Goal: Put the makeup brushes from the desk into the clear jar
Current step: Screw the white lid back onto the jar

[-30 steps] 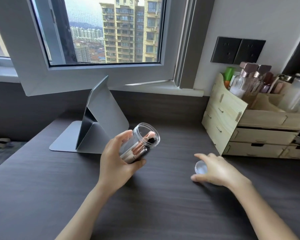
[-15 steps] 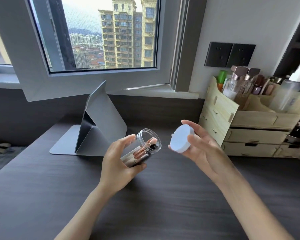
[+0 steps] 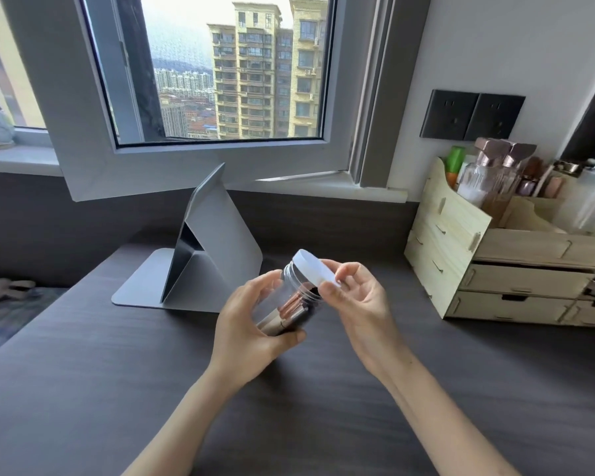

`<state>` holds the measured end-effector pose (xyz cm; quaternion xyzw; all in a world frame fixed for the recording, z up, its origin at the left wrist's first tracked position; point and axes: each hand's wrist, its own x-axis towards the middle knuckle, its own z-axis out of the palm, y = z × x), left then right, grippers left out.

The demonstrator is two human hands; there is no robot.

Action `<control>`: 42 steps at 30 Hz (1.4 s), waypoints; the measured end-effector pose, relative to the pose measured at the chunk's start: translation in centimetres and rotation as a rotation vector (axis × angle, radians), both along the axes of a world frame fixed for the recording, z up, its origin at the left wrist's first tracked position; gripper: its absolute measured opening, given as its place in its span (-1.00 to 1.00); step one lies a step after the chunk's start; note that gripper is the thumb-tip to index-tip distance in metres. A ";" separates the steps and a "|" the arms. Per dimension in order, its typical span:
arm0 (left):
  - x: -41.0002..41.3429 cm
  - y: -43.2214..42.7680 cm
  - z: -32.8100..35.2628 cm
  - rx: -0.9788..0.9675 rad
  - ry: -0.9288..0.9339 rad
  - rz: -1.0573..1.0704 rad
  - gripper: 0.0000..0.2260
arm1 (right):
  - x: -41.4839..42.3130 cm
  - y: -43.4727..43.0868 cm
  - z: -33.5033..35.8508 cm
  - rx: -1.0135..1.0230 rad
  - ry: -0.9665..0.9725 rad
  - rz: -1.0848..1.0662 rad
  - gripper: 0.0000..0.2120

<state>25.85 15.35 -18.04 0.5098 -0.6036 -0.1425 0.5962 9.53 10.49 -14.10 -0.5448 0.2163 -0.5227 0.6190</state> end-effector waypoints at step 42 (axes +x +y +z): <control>-0.1 0.9 1.7 0.278 0.251 -0.294 -0.44 | -1.9 0.4 6.5 -0.558 0.930 -0.079 -0.54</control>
